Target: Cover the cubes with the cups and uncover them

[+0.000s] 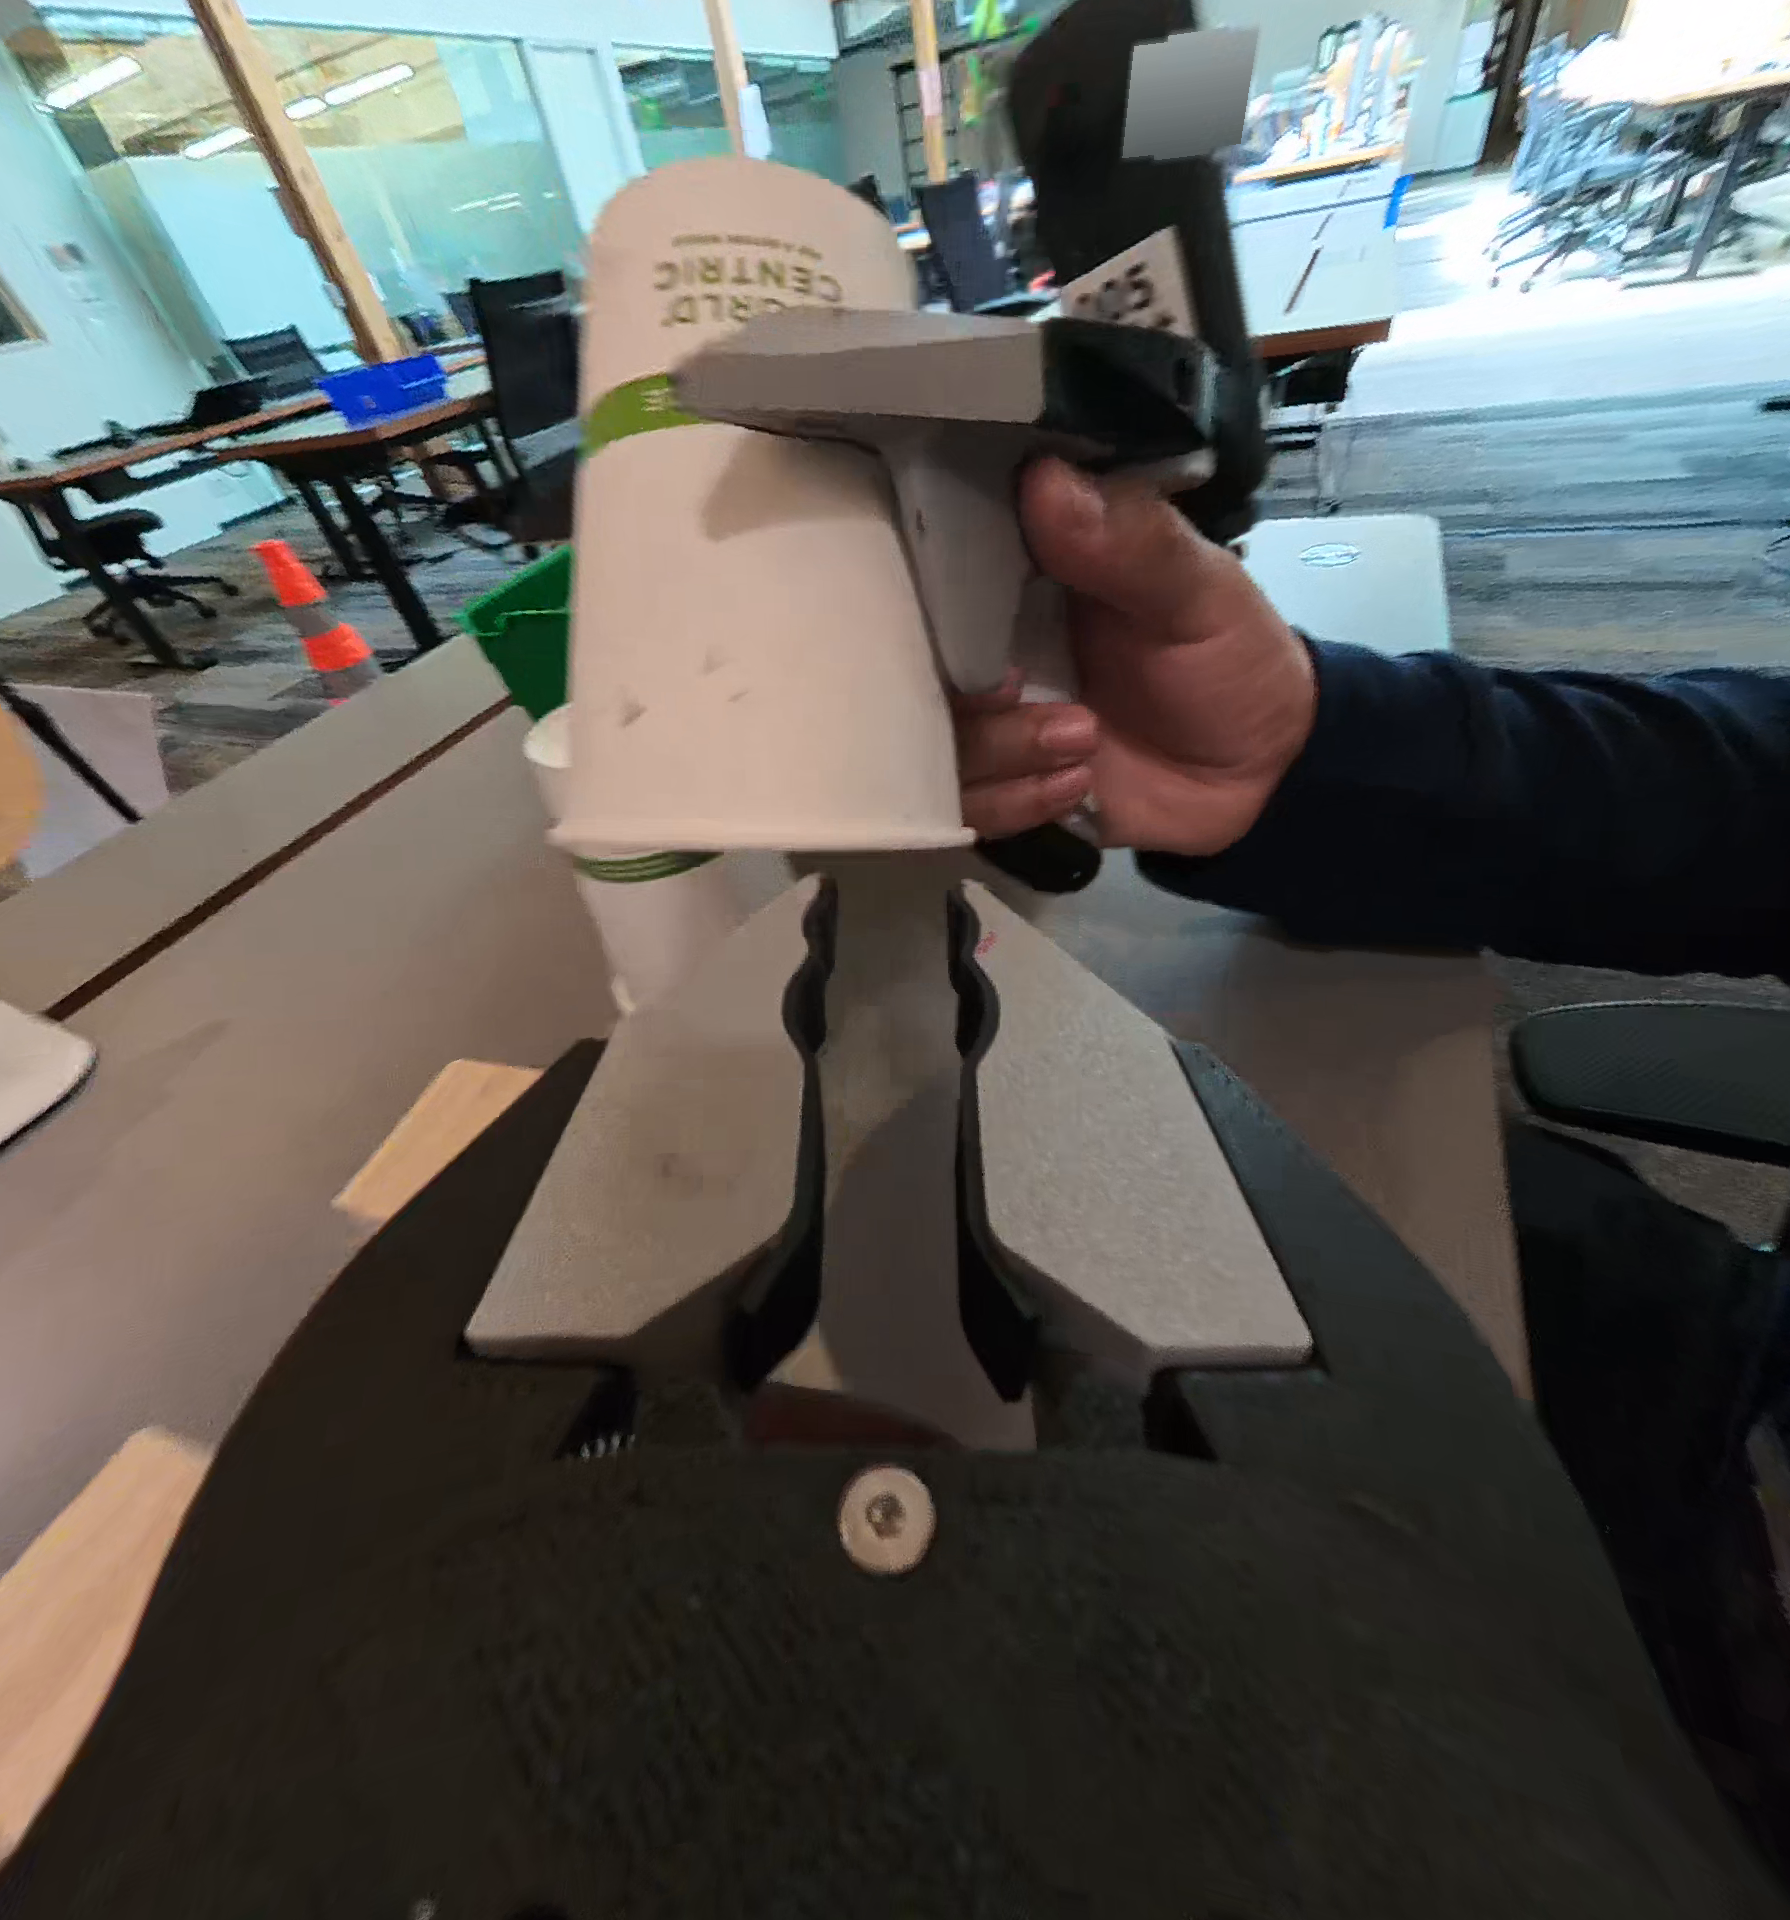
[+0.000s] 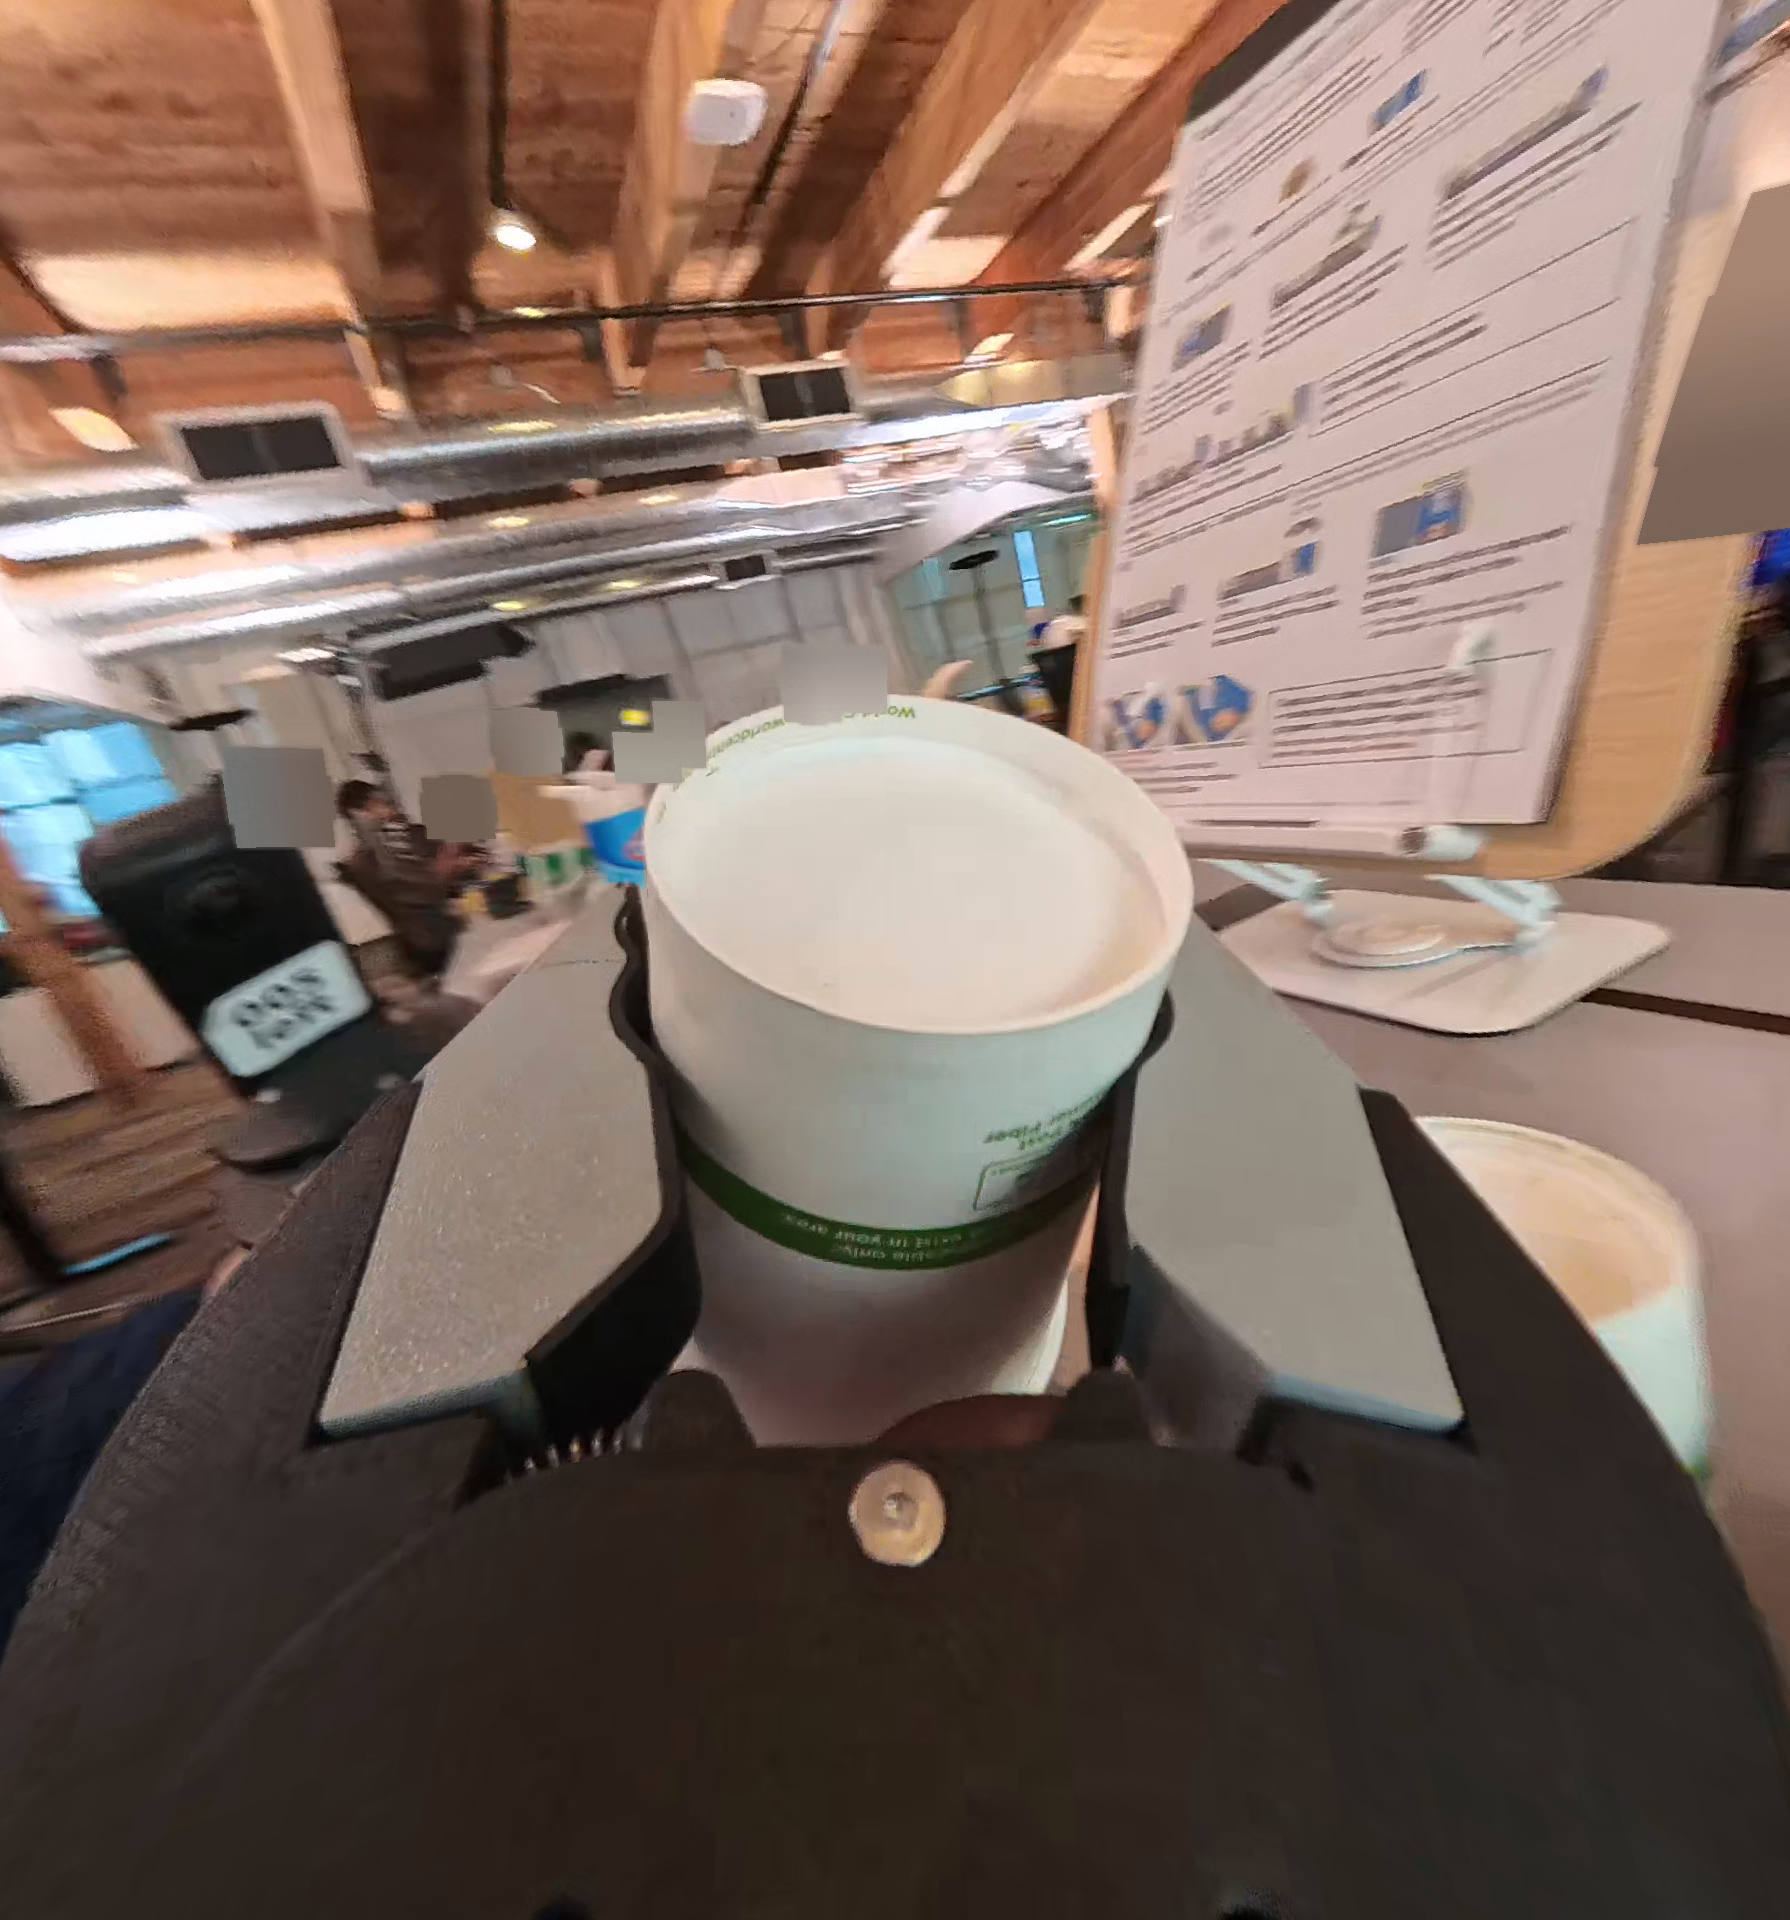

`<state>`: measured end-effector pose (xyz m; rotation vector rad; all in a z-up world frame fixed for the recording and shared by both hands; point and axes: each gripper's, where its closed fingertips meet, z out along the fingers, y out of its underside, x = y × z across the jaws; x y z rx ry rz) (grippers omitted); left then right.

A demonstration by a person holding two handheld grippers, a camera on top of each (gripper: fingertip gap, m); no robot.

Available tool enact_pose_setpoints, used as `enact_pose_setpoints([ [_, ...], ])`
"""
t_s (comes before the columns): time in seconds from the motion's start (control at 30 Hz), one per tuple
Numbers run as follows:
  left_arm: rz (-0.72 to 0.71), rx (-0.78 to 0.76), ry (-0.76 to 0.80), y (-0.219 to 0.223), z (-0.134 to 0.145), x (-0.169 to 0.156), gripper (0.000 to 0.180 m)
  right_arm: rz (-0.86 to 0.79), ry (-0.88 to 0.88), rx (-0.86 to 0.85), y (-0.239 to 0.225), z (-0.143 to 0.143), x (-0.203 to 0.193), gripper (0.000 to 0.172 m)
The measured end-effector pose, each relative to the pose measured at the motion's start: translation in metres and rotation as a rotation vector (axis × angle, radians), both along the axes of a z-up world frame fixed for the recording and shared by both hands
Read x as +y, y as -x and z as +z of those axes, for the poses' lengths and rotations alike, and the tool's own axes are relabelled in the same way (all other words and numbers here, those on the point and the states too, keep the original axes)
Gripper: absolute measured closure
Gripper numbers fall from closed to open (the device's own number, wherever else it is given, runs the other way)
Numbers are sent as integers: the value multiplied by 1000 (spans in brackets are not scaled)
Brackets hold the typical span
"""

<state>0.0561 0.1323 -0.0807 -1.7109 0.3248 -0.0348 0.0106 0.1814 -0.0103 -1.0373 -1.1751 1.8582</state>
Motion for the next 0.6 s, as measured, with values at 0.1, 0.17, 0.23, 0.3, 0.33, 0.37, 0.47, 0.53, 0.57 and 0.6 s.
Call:
enact_pose_setpoints([
  [0.1, 136, 60, -21, 49, 15, -12, 161, -149, -86, 6, 1, -1, 15, 81],
  [0.17, 279, 100, -16, 97, 25, -17, 162, -220, -134, 13, 2, -1, 18, 80],
  [0.23, 416, 76, -12, 143, 35, -21, 159, -304, -185, 41, 0, 1, 23, 81],
  [0.3, 548, 52, -31, 182, 40, -25, 152, -350, -244, 72, -1, 3, 20, 81],
  [0.33, 595, 35, -48, 195, 40, -27, 152, -372, -276, 81, 0, 3, 18, 81],
  [0.37, 635, 12, -69, 203, 38, -28, 152, -393, -307, 84, 1, 2, 16, 81],
  [0.47, 693, -40, -168, 211, 27, -32, 155, -394, -380, 62, 13, -9, 1, 80],
  [0.53, 674, 18, -121, 204, 24, -31, 154, -389, -412, 38, 24, -16, -8, 80],
  [0.57, 680, 55, -140, 204, 25, -32, 157, -401, -418, 11, 32, -21, -9, 80],
  [0.6, 687, 84, -145, 205, 22, -32, 162, -410, -416, -18, 42, -26, -10, 80],
])
